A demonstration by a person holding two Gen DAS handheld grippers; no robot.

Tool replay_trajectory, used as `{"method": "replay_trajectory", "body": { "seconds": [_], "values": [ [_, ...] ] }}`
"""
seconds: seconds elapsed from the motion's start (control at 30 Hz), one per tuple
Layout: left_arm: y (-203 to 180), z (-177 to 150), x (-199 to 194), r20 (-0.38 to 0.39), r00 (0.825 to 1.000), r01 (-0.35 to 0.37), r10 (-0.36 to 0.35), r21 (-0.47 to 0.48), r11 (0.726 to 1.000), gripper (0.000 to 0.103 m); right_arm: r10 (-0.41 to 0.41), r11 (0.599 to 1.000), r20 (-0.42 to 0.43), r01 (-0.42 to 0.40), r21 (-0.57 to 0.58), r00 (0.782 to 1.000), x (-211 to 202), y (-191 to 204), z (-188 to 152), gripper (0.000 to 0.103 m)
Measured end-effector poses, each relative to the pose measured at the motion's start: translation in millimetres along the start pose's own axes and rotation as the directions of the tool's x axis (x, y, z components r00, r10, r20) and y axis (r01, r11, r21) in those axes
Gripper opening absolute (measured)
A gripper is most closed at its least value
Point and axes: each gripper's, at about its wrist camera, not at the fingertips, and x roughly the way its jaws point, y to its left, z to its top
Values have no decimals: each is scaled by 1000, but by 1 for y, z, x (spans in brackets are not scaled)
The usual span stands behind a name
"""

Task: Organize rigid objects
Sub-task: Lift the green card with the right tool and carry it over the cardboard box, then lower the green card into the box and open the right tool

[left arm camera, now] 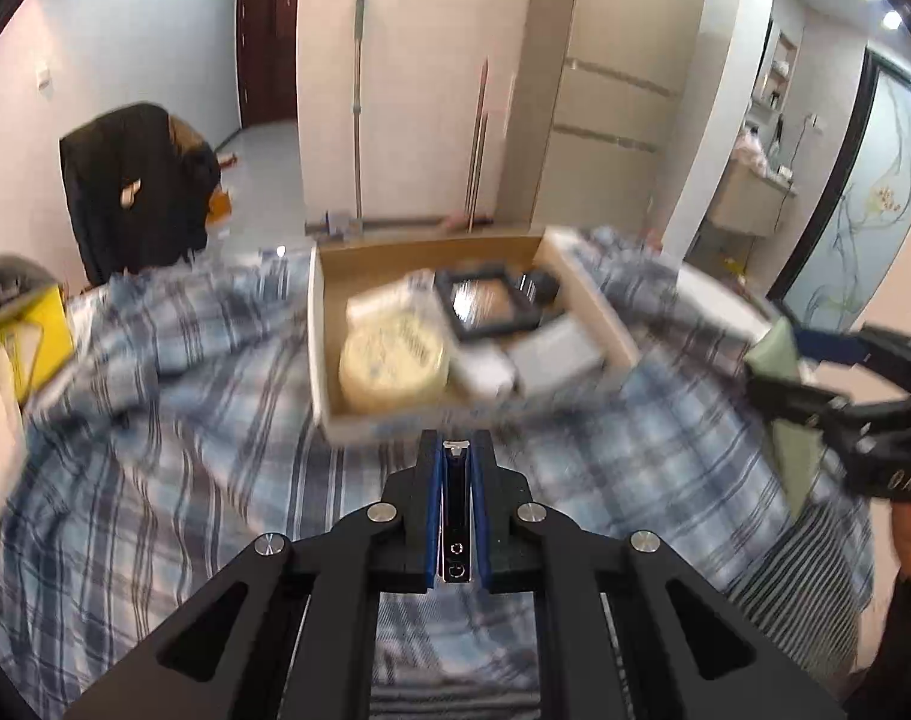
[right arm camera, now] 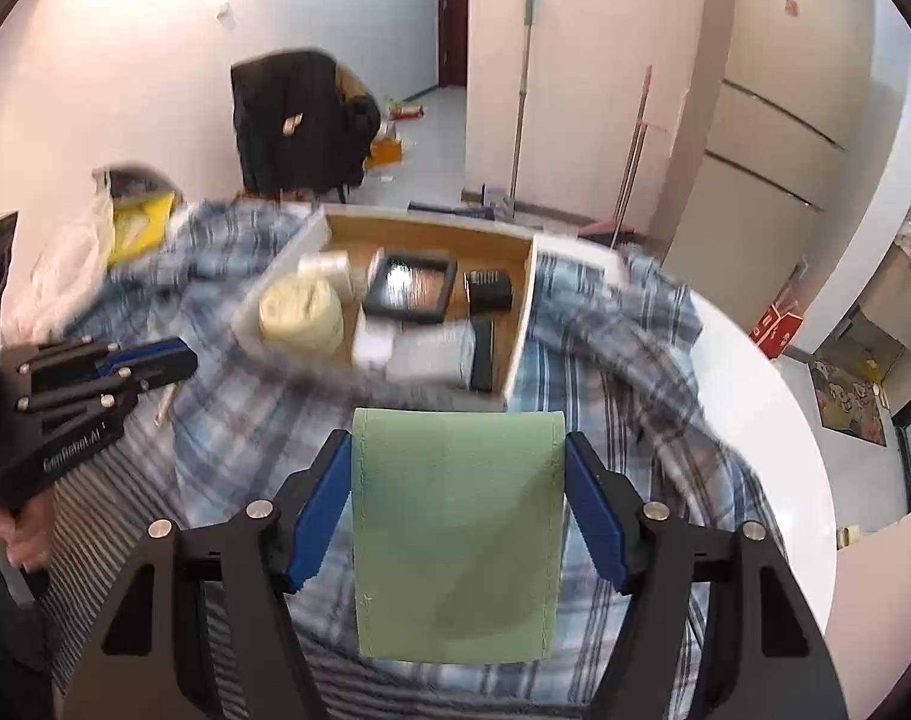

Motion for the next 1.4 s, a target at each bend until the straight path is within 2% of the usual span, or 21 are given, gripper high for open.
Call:
{"method": "replay_trajectory", "body": {
  "seconds": [0.07,0.13,0.23,0.27,0.33,0.4,0.5,0.63,0.73,0.93,1.0,1.13,1.27,1.37,1.4],
  "values": [
    [-6,21,-4,34,999,23,-23,-11,1000,10,-24,999,64,22,36,998,-4,1,19,68],
    [-7,40,-5,58,998,27,-25,-34,999,10,-82,994,129,72,80,988,-5,4,40,68],
    [-4,76,5,86,996,32,-25,-88,996,10,-235,967,189,210,142,953,-1,10,70,68],
    [-4,85,8,98,995,16,-6,-97,995,10,-238,964,195,208,164,952,2,9,78,68],
    [0,99,13,121,993,0,13,-104,995,10,-176,965,178,133,227,968,14,2,93,68],
    [7,106,22,129,991,-13,29,-127,992,10,-182,948,159,130,292,970,28,-5,101,68],
    [24,98,38,118,993,-9,30,-172,985,10,-194,944,136,148,294,971,55,-7,106,68],
    [34,89,65,61,998,-19,31,-185,983,10,-111,952,124,70,299,986,94,-8,91,68],
    [35,88,71,66,996,-46,58,-176,983,10,-63,956,85,36,290,994,123,-11,82,68],
    [44,84,81,46,996,-69,80,-195,978,10,32,943,44,-45,330,998,152,-18,74,68],
    [46,84,83,40,996,-73,82,-199,977,10,30,943,25,-37,330,999,159,-18,71,68],
    [45,83,86,33,997,-66,74,-194,979,10,-39,954,13,33,298,999,164,-14,70,68],
    [41,82,89,24,997,-64,70,-183,981,10,-9,952,9,6,306,1000,168,-15,69,68],
    [40,81,90,20,998,-50,54,-183,982,10,-11,950,10,7,311,1000,167,-16,69,78],
    [40,81,91,17,999,-33,36,-189,981,10,-19,949,18,12,316,1000,164,-18,70,78]
  ]
}}
